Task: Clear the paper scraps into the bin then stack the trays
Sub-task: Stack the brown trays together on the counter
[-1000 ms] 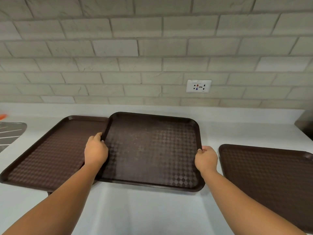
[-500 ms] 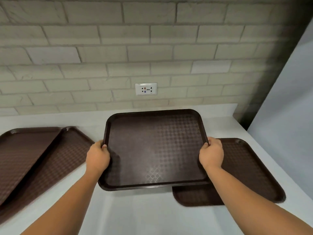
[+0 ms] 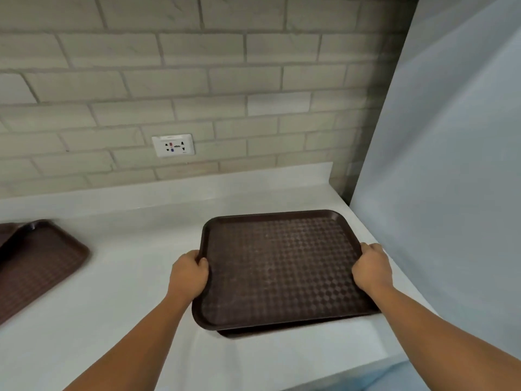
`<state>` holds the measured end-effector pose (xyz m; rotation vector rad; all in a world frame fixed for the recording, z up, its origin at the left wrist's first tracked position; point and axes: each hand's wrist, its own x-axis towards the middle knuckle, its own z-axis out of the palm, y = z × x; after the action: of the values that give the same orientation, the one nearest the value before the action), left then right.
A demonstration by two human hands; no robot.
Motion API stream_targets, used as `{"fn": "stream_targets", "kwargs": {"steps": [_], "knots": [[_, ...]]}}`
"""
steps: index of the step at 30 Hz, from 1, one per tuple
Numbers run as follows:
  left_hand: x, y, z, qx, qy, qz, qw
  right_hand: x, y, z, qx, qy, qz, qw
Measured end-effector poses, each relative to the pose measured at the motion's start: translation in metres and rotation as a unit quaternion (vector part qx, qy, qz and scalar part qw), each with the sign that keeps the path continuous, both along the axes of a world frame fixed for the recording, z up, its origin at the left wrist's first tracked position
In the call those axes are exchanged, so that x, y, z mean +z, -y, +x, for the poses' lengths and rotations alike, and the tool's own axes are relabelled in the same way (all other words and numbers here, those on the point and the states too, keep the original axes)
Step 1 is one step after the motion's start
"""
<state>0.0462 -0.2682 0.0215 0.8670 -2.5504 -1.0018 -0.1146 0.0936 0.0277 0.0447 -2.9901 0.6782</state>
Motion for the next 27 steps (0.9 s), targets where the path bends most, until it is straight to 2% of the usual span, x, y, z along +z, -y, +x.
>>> {"fn": "stream_targets", "kwargs": {"steps": [7, 13, 18, 22, 25, 27], "knots": [[-0.016, -0.024, -0.012, 0.018, 0.050, -0.060, 0.997, -0.020, -0.027, -0.020, 0.032, 0.019, 0.034, 0.999], [-0.030, -0.028, -0.011, -0.008, 0.100, -0.109, 0.989, -0.030, -0.029, -0.027, 0.037, 0.007, 0.048, 0.998], [-0.035, -0.026, -0.015, -0.005, 0.130, -0.120, 0.984, -0.039, -0.028, -0.032, 0.054, 0.024, 0.025, 0.998], [-0.035, -0.025, -0.017, -0.001, 0.131, -0.100, 0.986, -0.039, -0.020, -0.033, 0.027, 0.047, 0.010, 0.998], [-0.030, -0.022, -0.016, -0.003, 0.127, -0.084, 0.988, -0.033, -0.004, -0.030, 0.010, -0.002, 0.062, 0.998], [-0.025, -0.017, -0.015, 0.006, 0.107, -0.068, 0.992, -0.027, 0.015, -0.028, 0.035, -0.052, 0.075, 0.995]]}}
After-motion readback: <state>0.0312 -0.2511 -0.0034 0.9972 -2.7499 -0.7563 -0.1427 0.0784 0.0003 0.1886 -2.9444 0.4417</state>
